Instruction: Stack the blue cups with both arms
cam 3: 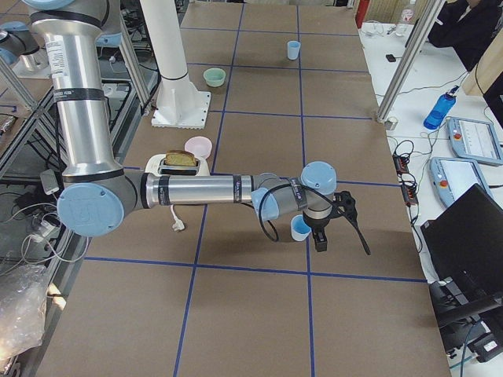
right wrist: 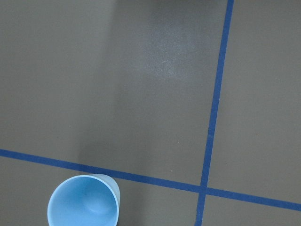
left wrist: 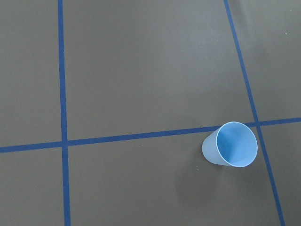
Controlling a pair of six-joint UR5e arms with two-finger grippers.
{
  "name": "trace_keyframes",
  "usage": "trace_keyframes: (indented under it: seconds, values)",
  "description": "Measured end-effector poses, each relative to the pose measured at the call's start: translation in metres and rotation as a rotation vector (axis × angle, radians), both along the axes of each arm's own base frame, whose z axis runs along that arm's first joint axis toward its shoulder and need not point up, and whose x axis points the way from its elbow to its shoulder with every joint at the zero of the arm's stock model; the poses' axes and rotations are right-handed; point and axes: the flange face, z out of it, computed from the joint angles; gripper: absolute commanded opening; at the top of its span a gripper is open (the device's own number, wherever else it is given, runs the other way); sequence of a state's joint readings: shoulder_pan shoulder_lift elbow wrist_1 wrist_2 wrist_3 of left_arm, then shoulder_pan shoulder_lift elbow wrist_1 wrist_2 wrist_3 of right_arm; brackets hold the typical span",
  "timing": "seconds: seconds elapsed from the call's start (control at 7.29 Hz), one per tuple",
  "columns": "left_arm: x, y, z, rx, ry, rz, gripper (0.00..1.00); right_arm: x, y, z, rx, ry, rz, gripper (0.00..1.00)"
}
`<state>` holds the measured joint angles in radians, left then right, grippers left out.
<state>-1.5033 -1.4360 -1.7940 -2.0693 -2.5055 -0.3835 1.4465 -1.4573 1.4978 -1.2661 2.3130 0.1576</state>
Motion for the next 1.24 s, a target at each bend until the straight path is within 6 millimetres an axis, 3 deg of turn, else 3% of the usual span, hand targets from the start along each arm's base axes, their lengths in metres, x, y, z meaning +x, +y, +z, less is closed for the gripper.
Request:
trace_keyframes:
  seconds: [0.69,0.96,1.24]
  values:
    - [0.004,-0.007,-0.004,-0.005,-0.005,-0.001,0.98,-0.002,-0.005,-0.001,-0.004,-0.003,0.001,1.00]
    - [0.025,-0.041,-0.023,-0.020,-0.036,0.016,0.98,-0.007,-0.004,0.001,-0.023,-0.006,0.007,1.00]
    - [0.066,-0.073,-0.047,-0.041,-0.090,0.047,0.98,-0.015,0.000,0.009,-0.047,-0.007,0.001,1.00]
